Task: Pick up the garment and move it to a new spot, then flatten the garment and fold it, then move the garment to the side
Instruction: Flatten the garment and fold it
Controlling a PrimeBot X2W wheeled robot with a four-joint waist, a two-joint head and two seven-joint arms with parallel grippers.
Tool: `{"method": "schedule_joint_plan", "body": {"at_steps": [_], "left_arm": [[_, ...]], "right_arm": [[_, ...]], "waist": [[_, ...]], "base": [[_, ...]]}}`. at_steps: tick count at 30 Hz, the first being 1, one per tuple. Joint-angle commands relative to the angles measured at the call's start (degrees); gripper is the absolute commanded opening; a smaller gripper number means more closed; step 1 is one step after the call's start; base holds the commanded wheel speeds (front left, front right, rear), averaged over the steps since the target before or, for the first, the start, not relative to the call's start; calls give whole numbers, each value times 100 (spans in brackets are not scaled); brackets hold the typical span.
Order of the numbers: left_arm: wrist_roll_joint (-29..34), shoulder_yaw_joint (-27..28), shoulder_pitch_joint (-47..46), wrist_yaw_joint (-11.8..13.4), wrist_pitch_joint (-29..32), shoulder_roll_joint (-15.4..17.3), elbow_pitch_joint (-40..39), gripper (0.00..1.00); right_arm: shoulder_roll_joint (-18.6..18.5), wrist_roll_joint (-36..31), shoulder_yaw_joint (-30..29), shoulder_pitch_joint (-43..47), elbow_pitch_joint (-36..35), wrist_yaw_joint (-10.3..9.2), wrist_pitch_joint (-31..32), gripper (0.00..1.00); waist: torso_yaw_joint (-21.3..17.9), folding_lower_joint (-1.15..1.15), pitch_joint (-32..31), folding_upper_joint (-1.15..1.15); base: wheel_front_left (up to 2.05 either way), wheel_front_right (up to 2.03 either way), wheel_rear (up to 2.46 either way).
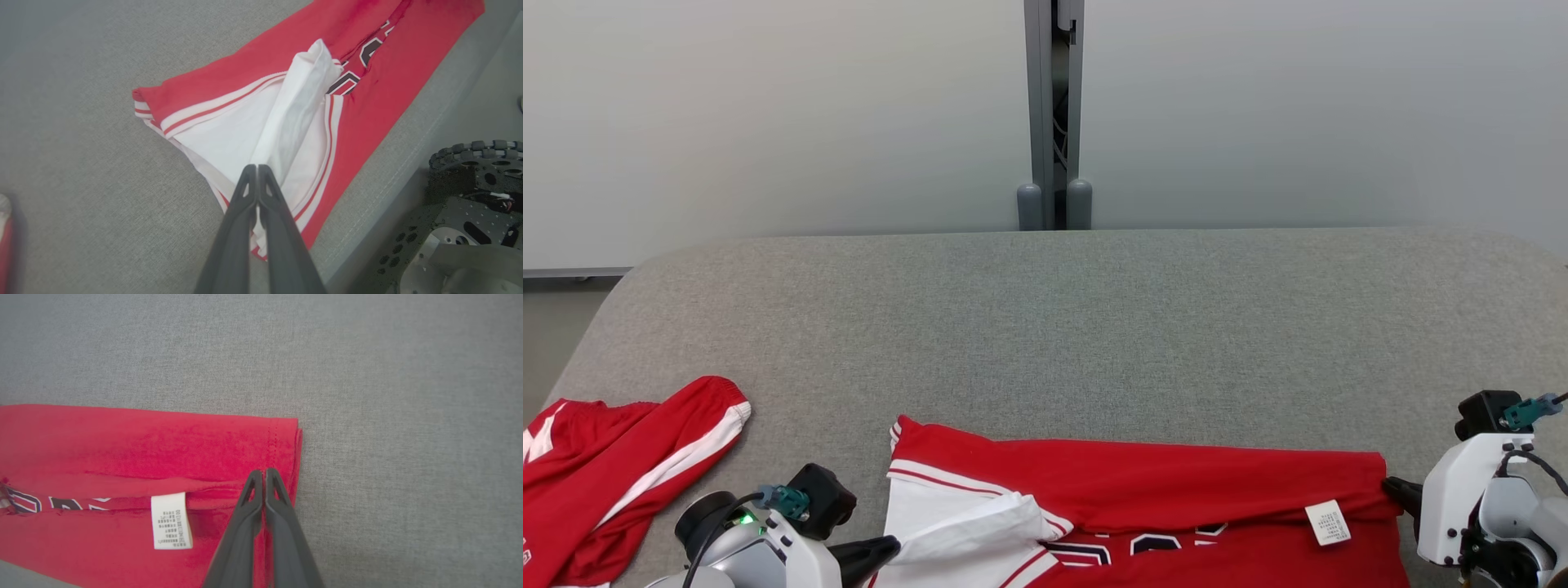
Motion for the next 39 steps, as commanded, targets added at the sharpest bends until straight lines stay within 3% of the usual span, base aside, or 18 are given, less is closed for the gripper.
{"method": "schedule_joint_plan", "body": {"at_steps": [1, 10, 11, 12, 13, 20, 25, 33, 37, 39], "left_arm": [[33, 4, 88, -5, 3, 35, -10, 0], [-44, 4, 154, -5, 233, -2, -47, 0], [-72, 5, 169, -5, 294, -12, -58, 0], [-101, 5, 179, -5, 332, -22, -74, 34], [-158, 6, 171, -5, 340, -16, -43, 100], [-303, 6, 34, -5, 429, 36, 128, 100], [-155, 107, -184, 2, 6, 4, 459, 100], [-120, 831, -119, 769, -1651, -550, 1109, 100], [-195, 1558, 107, 1187, -2068, -874, 1271, 100], [13, 2248, 232, 1400, -2087, -1081, 1078, 100]], "right_arm": [[-61, 40, 22, 81, -27, -2, 38, 0], [-103, 204, 118, 105, -53, -2, 256, 0], [-95, 221, 103, 107, 1, -2, 250, 5], [-81, 209, 105, 89, 29, -2, 228, 66], [-56, 215, 125, 89, 39, -2, 258, 100], [-132, 283, 155, 62, -41, -1, 282, 100], [-310, 389, 39, 45, -147, -1, 161, 100], [-541, 133, -385, -32, -322, -1, -1336, 100], [-445, -85, -699, 46, -285, -1, -2328, 100], [-373, -257, -926, 131, -377, -1, -2493, 100]], "waist": [[0, 0, -3, 0], [25, 0, 20, 0], [28, 0, 25, 0], [31, 0, 29, 0], [36, 0, 31, 0], [63, 0, -12, 0], [92, 0, -90, 0], [39, 0, -228, 0], [-20, 0, -243, 0], [-29, 0, -227, 0]], "base": [[0, 0, 0], [0, 0, 0], [0, 0, 0], [0, 0, 0], [0, 0, 0], [0, 0, 0], [0, 0, 0], [0, 0, 0], [0, 0, 0], [0, 0, 0]]}}
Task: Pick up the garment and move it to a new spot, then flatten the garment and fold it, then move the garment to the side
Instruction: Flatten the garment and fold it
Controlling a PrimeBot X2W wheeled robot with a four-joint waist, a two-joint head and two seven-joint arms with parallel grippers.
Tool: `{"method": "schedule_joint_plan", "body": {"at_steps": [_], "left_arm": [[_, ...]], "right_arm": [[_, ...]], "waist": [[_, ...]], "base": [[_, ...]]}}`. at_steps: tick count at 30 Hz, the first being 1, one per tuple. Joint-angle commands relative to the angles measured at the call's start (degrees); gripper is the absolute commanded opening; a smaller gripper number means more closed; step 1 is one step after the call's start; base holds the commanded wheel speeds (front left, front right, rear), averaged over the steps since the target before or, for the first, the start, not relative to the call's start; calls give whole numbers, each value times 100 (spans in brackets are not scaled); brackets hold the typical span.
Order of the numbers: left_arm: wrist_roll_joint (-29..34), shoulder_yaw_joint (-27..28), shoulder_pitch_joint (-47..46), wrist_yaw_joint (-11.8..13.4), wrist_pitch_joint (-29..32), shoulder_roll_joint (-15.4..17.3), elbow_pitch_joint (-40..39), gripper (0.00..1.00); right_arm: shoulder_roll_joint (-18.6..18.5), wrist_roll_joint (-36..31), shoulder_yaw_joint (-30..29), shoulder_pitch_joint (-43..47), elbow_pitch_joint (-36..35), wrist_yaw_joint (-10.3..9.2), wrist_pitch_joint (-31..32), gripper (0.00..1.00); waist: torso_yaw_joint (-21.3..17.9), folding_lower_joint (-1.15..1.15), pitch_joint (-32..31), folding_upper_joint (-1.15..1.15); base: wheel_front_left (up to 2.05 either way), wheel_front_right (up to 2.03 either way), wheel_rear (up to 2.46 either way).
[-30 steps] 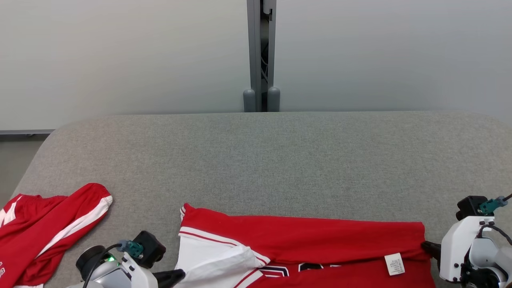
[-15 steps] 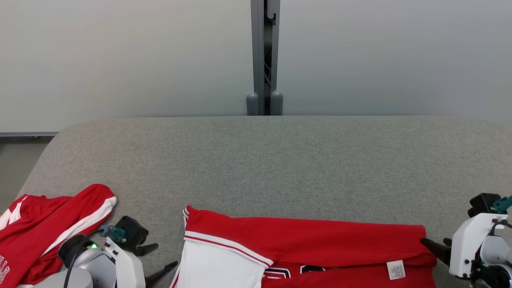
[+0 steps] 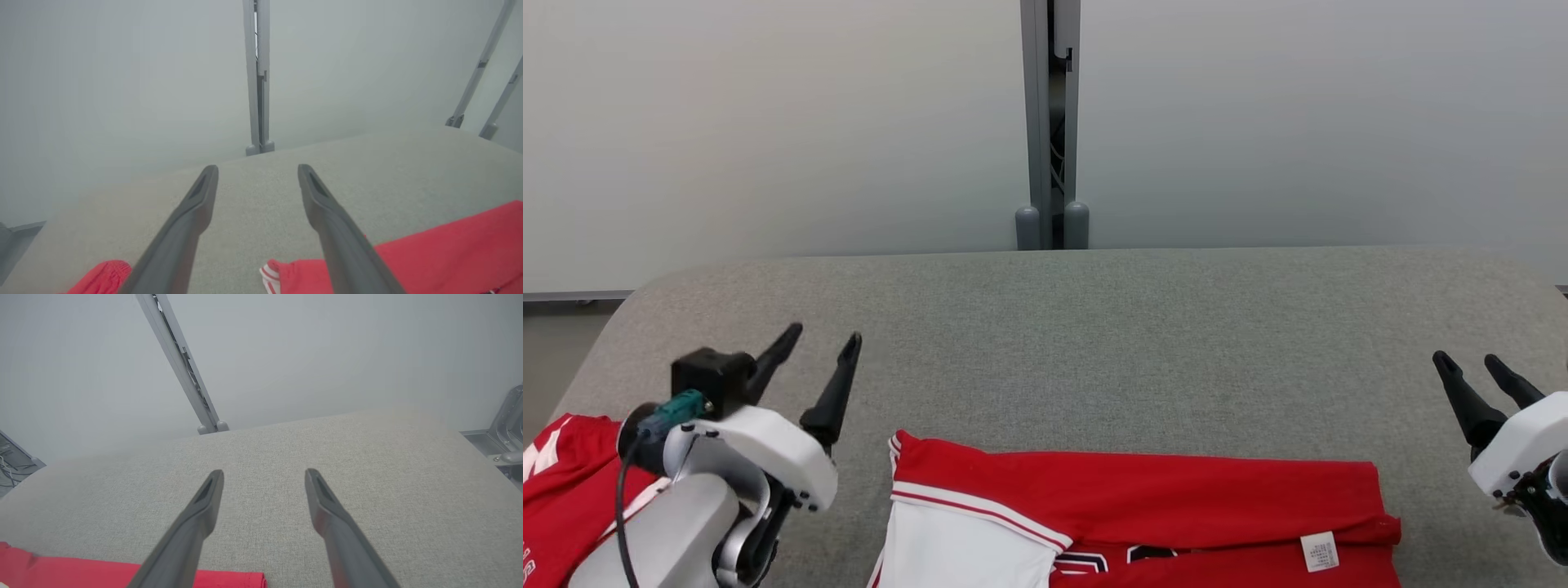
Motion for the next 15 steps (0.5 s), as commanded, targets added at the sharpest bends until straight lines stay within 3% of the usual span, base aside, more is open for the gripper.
{"method": "schedule_joint_plan", "body": {"at_steps": [1, 3, 9, 15], "left_arm": [[179, 322, 166, 69, -29, -87, -133, 100], [575, 1190, 577, 176, -26, -360, -456, 100], [2127, 3151, 1801, 109, -30, -1333, -1165, 100], [3439, 4372, 2609, -417, -30, -2222, -1476, 100]], "right_arm": [[20, -183, -213, 56, -55, 0, -47, 100], [65, -718, -992, 109, -300, 0, -59, 100], [850, -2584, -3434, 1320, -1476, 0, -47, 100], [1639, -3691, -4396, 2365, -2169, 0, -47, 100]], "waist": [[-18, 0, 18, 0], [-73, 0, 51, 0], [-205, 0, 99, 0], [-283, 0, 128, 0]], "base": [[0, 0, 0], [0, 0, 0], [0, 0, 0], [0, 0, 0]]}}
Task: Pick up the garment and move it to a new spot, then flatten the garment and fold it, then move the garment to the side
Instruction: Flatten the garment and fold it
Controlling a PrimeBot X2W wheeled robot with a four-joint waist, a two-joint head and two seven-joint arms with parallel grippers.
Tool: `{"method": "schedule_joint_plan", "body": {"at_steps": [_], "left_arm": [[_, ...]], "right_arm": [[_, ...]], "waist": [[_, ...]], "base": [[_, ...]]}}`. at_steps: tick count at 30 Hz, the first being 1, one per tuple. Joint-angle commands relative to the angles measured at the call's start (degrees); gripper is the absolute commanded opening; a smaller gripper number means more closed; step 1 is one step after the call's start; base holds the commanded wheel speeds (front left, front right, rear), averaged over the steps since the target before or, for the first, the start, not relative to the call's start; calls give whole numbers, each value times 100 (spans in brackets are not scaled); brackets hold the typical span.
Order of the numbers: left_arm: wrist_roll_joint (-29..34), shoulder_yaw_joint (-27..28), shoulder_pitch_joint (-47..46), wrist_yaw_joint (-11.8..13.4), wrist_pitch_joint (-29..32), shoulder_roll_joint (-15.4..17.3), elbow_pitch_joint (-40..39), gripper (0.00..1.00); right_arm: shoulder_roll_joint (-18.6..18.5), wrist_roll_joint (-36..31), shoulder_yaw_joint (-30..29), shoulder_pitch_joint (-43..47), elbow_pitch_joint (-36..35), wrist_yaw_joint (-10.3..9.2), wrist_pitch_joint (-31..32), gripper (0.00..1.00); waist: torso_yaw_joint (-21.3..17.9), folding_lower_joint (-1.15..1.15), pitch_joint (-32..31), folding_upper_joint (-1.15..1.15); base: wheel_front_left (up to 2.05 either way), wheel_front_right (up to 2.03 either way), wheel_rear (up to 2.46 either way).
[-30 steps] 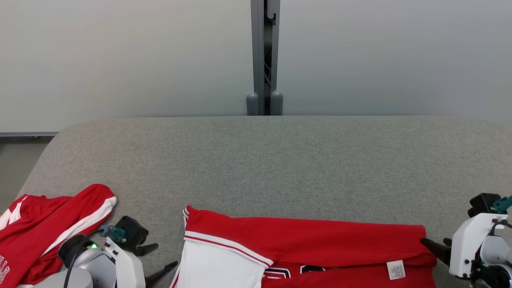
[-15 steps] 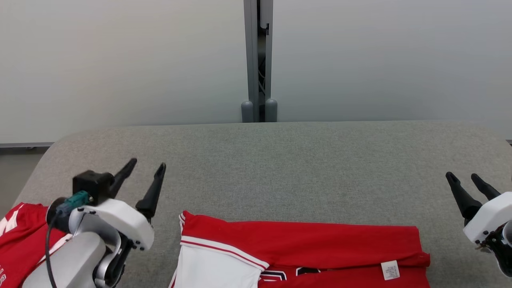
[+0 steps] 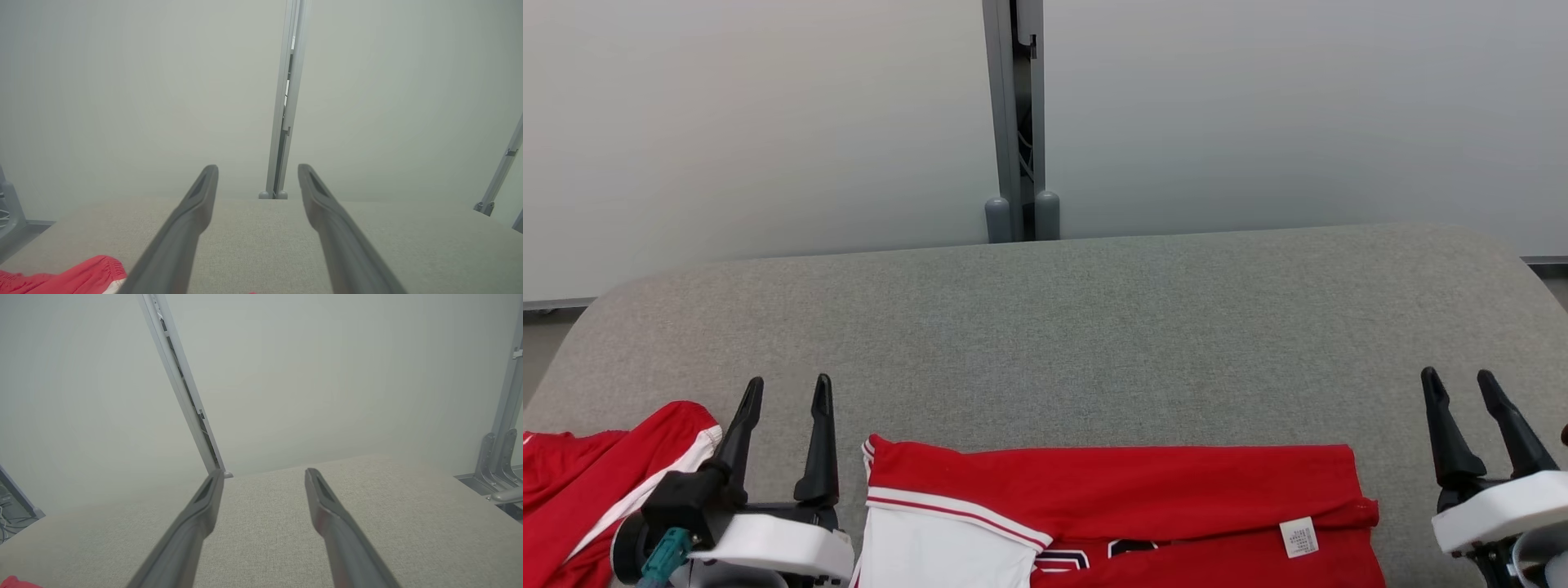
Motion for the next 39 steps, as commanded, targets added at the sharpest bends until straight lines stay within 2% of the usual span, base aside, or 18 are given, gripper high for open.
{"method": "schedule_joint_plan", "body": {"at_steps": [1, 3, 9, 14, 24, 28, 39], "left_arm": [[339, 281, 192, -203, -24, -179, -72, 100], [668, 469, 355, -372, -24, -335, -121, 100], [1165, 675, 639, -600, -24, -529, -96, 100], [1204, 780, 770, -702, -24, -583, -38, 100], [1152, 643, 713, -771, -25, -587, -47, 100], [1150, 572, 717, -798, -25, -587, 16, 100], [1367, 560, 614, -925, -25, -586, 145, 100]], "right_arm": [[134, -177, -169, 211, -79, 0, -19, 100], [270, -321, -267, 371, -86, 0, -20, 100], [503, -462, -333, 599, 64, 0, -20, 100], [600, -493, -321, 644, 229, 0, -20, 100], [656, -369, -216, 606, 514, 0, -21, 100], [690, -170, -121, 575, 971, 0, -21, 100], [928, 981, 280, 99, 2218, 0, -13, 100]], "waist": [[-14, 0, 6, 0], [-21, 0, 11, 0], [-18, 0, 15, 0], [-12, 0, 2, 0], [57, 0, 54, 0], [96, 0, 109, 0], [266, 0, 320, 0]], "base": [[0, 0, 0], [0, 0, 0], [0, 0, 0], [0, 0, 0], [0, 0, 0], [0, 0, 0], [0, 0, 0]]}}
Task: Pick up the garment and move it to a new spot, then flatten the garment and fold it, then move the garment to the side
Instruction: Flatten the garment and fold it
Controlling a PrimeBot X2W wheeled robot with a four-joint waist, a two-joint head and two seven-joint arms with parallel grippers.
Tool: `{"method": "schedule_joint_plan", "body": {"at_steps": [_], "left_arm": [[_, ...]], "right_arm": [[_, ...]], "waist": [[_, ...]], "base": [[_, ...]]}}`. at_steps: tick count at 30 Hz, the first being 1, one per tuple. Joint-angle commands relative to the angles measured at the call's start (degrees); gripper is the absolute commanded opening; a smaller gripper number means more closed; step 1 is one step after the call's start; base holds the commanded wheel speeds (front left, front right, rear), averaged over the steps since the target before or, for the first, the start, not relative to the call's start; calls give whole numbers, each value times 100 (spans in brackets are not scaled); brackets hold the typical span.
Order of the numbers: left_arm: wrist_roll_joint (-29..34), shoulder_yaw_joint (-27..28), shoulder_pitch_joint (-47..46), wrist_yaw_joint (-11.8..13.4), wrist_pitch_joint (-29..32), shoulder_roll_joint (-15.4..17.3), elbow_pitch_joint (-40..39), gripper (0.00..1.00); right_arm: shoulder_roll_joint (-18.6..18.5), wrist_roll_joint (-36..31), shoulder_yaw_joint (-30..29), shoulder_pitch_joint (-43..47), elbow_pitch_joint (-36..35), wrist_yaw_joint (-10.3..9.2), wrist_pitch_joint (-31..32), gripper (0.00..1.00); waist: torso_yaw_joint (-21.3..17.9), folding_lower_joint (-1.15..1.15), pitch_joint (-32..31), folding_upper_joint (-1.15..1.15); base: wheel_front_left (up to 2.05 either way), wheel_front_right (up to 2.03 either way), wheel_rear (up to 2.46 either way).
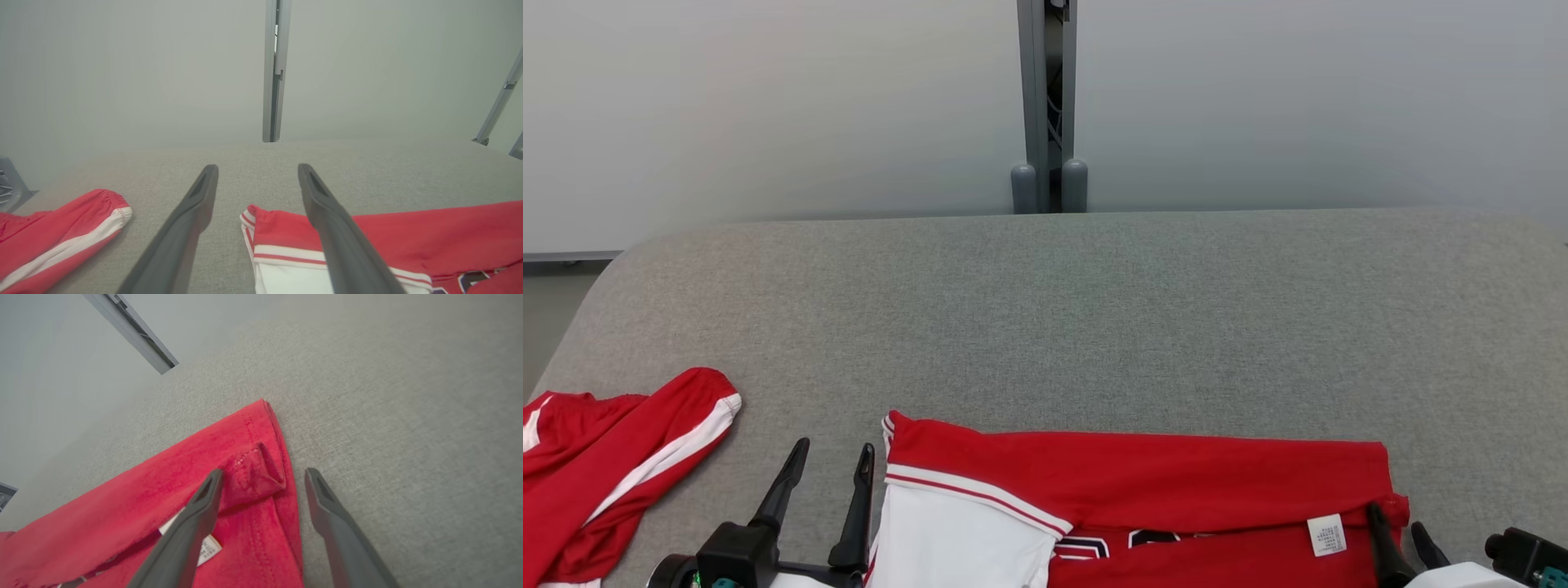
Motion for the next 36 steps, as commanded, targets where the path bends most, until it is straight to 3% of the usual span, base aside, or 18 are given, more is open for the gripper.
{"method": "schedule_joint_plan", "body": {"at_steps": [1, 9, 17, 18, 19, 20, 21, 36], "left_arm": [[81, 54, -112, -45, -25, 24, 6, 100], [224, 127, -178, -137, -25, 24, 10, 100], [304, 142, -166, -179, -25, 24, 22, 100], [304, 142, -160, -183, -25, 23, 23, 100], [301, 144, -155, -184, -25, 24, 24, 100], [295, 147, -153, -180, -25, 23, 24, 100], [287, 151, -154, -179, -25, 24, 23, 100], [133, 130, -198, -193, -25, 23, 67, 100]], "right_arm": [[-8, 217, 26, -97, 169, 0, -18, 100], [101, 667, 3, -177, 427, 0, -20, 100], [238, 1254, 539, -179, 343, 0, -4, 100], [235, 1311, 565, -183, 323, 0, -4, 95], [220, 1359, 593, -185, 310, 0, -4, 50], [195, 1399, 616, -188, 299, 0, -5, 33], [168, 1425, 633, -196, 284, 0, -6, 0], [-174, 1237, 291, -326, 301, -1, -13, 0]], "waist": [[49, 0, 41, 0], [151, 0, 77, 0], [210, 0, 44, 0], [211, 0, 39, 0], [212, 0, 37, 0], [212, 0, 36, 0], [212, 0, 36, 0], [224, 0, 17, 0]], "base": [[0, 0, 0], [0, 0, 0], [0, 0, 0], [0, 0, 0], [0, 0, 0], [0, 0, 0], [0, 0, 0], [0, 0, 0]]}}
